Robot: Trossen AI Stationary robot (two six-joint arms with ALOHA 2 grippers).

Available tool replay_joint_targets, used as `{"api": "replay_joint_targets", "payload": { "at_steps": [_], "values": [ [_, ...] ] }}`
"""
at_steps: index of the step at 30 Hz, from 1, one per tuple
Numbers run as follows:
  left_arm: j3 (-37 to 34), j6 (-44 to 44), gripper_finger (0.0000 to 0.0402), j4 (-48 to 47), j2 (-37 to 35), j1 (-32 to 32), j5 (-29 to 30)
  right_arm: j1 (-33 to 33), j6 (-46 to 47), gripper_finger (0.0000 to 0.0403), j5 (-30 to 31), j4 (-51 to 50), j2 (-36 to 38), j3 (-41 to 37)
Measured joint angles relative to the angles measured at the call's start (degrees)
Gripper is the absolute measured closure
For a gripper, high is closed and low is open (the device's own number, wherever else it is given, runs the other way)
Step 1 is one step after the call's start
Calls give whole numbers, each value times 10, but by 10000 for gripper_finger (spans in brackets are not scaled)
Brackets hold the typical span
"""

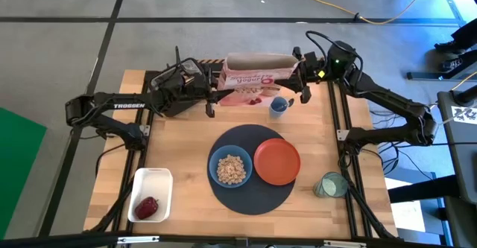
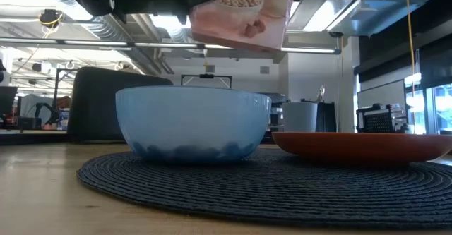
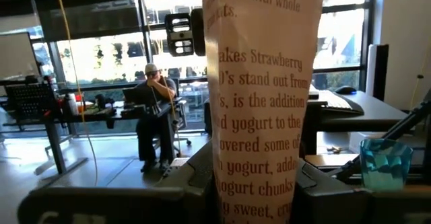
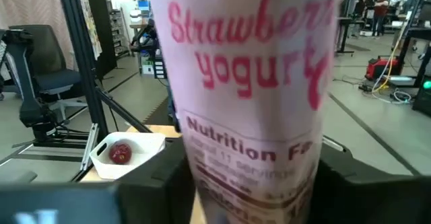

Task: Arrange a breakfast setting
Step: Pour the cereal from the box on the blue bowl

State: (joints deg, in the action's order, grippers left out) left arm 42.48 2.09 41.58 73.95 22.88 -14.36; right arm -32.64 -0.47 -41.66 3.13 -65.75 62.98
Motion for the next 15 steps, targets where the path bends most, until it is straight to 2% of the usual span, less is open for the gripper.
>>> {"api": "replay_joint_targets", "payload": {
  "at_steps": [8, 11, 15],
  "values": [
    [0, -4, 319, 0, 0, 1, 26, 0, -1, 270, 16, 0, -8, 0],
    [0, -5, 298, -1, 0, 2, 30, 0, 0, 286, 16, 0, -8, 0],
    [0, -10, 249, -4, 0, 3, 45, 0, 0, 307, 16, -1, -8, 0]
  ]
}}
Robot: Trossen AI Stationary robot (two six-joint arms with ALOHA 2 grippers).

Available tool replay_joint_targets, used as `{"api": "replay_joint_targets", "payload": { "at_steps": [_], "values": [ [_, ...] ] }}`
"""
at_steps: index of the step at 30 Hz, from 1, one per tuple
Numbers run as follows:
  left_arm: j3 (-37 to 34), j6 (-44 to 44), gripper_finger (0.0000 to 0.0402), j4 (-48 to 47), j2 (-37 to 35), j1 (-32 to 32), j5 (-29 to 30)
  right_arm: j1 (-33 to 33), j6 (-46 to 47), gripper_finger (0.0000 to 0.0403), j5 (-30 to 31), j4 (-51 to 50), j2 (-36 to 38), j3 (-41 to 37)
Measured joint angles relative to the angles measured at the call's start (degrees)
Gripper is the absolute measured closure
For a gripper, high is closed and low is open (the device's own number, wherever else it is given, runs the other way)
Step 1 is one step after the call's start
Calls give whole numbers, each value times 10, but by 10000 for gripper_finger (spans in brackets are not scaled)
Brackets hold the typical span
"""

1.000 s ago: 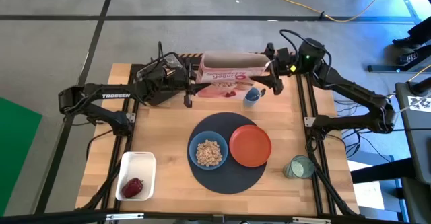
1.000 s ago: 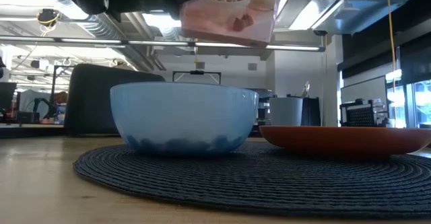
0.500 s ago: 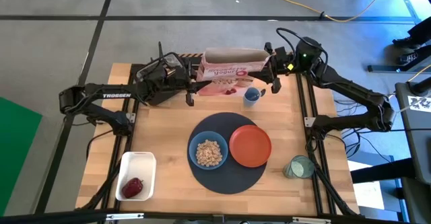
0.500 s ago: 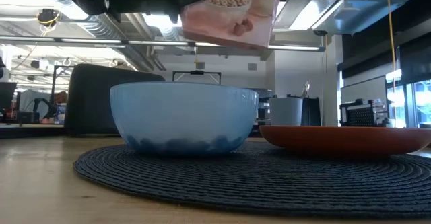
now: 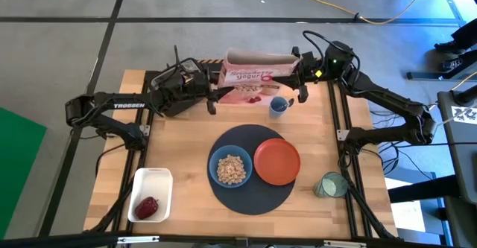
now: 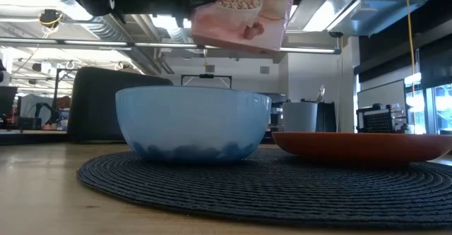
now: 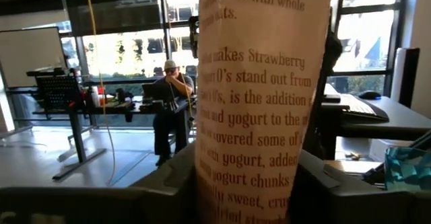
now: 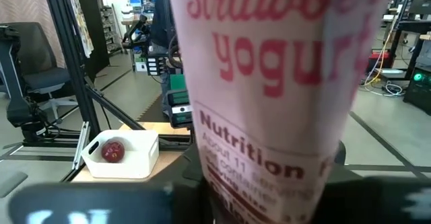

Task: Arrange a breakfast setting
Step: Pour the cereal from the box on the blue bowl

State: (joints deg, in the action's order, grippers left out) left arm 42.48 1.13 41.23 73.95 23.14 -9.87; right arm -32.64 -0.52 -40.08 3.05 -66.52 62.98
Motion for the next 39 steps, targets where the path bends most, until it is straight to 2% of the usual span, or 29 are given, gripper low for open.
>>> {"api": "replay_joint_targets", "payload": {
  "at_steps": [4, 8, 13, 18, 22, 24, 30, 34, 39],
  "values": [
    [0, 7, 208, -1, 0, 0, 8, 0, 0, 327, 0, -1, 0, 0],
    [0, 9, 184, -7, -8, 0, 7, -3, -4, 340, 0, -8, 6, 0],
    [0, 21, 168, -39, -46, 4, 10, -42, -15, 345, -8, -34, 41, 0],
    [0, 24, 162, -105, -80, 10, 20, -96, -40, 346, -2, -103, 91, 0],
    [0, 35, 163, -141, -85, 10, 18, -121, -86, 346, 45, -183, 131, -1],
    [0, 36, 164, -146, -85, 10, 18, -128, -92, 346, 66, -192, 150, -10],
    [0, 46, 164, -148, -84, 10, 18, -128, -90, 346, 180, -189, 236, -72],
    [0, 49, 165, -148, -84, 10, 18, -128, -82, 346, 213, -159, 287, -136],
    [0, 50, 165, -147, -84, 3, 18, -128, -73, 346, 290, -115, 348, -223]
  ]
}}
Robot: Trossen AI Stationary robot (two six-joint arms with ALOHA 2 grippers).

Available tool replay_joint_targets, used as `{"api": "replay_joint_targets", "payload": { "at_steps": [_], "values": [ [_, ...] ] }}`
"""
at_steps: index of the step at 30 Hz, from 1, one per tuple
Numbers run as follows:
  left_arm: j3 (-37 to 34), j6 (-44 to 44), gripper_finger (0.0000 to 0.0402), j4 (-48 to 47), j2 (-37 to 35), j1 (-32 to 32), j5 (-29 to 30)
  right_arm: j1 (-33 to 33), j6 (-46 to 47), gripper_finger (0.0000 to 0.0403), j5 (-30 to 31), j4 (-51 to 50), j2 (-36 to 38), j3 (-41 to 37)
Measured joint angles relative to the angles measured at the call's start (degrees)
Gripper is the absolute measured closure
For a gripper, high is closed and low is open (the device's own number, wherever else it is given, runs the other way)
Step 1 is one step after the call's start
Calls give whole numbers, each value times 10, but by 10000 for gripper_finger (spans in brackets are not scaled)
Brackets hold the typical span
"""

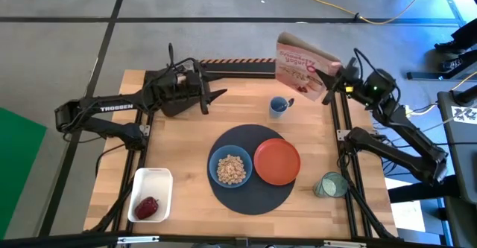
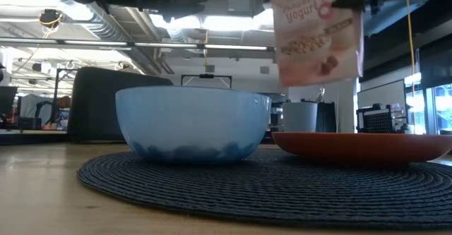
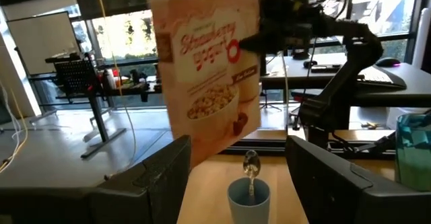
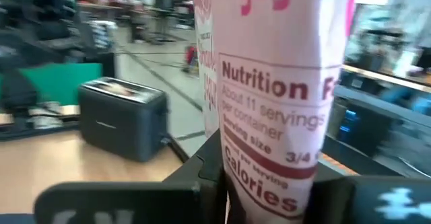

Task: Arrange a breakfast setting
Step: Pour the cereal from the box on the blue bowl

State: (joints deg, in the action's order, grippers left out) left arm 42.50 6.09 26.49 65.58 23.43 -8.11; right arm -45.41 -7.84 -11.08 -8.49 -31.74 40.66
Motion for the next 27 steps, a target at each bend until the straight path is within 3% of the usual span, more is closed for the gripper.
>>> {"api": "replay_joint_targets", "payload": {
  "at_steps": [12, 20, 27],
  "values": [
    [0, 0, 165, 1, 0, -6, 1, 0, 15, 346, 80, 51, 60, -125],
    [0, 1, 165, -38, 0, -12, 0, 0, 18, 346, 119, 151, 107, -238],
    [0, 1, 165, -51, 0, -25, 1, 0, 23, 346, 149, 133, 126, -277]
  ]
}}
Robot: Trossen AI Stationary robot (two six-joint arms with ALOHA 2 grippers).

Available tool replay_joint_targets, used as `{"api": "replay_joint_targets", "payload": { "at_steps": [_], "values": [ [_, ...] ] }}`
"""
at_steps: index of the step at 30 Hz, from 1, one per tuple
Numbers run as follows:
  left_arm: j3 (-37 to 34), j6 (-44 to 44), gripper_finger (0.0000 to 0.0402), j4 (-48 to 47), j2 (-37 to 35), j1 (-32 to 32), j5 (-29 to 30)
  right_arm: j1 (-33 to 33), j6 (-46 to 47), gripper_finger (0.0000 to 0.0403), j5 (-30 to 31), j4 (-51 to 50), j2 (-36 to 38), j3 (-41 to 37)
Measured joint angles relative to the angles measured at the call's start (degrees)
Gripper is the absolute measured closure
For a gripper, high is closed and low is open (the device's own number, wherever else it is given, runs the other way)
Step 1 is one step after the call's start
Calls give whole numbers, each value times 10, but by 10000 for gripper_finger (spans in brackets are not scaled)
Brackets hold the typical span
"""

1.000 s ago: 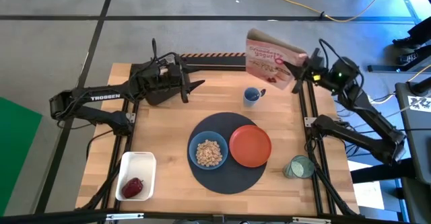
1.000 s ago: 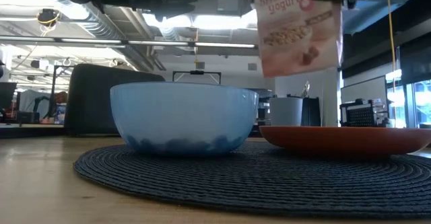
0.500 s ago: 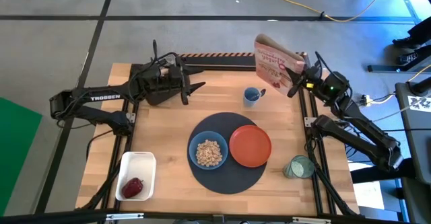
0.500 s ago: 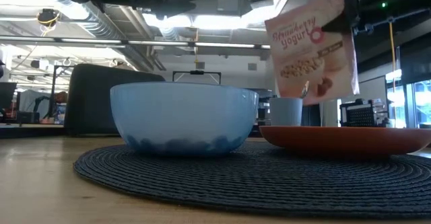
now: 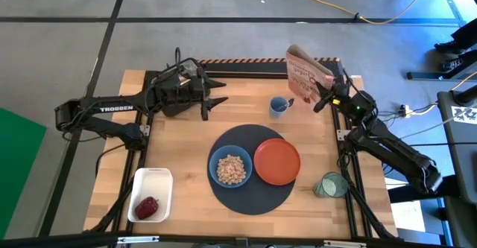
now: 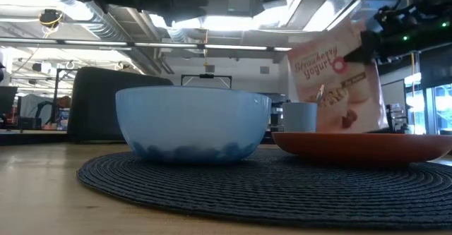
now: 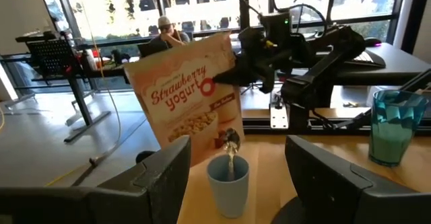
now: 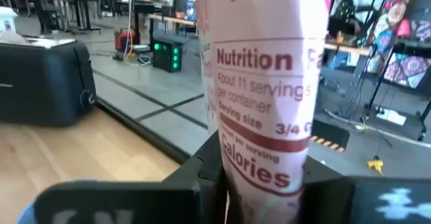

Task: Arrange a breakfast setting
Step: Pour the cereal from the box on the blue bowl

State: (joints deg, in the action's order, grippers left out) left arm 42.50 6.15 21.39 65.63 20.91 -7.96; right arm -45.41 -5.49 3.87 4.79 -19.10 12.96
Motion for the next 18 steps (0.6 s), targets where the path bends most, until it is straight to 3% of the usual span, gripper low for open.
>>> {"api": "replay_joint_targets", "payload": {
  "at_steps": [18],
  "values": [
    [0, 1, 165, -1, 0, -5, 5, 0, 16, 346, 71, -66, 47, -44]
  ]
}}
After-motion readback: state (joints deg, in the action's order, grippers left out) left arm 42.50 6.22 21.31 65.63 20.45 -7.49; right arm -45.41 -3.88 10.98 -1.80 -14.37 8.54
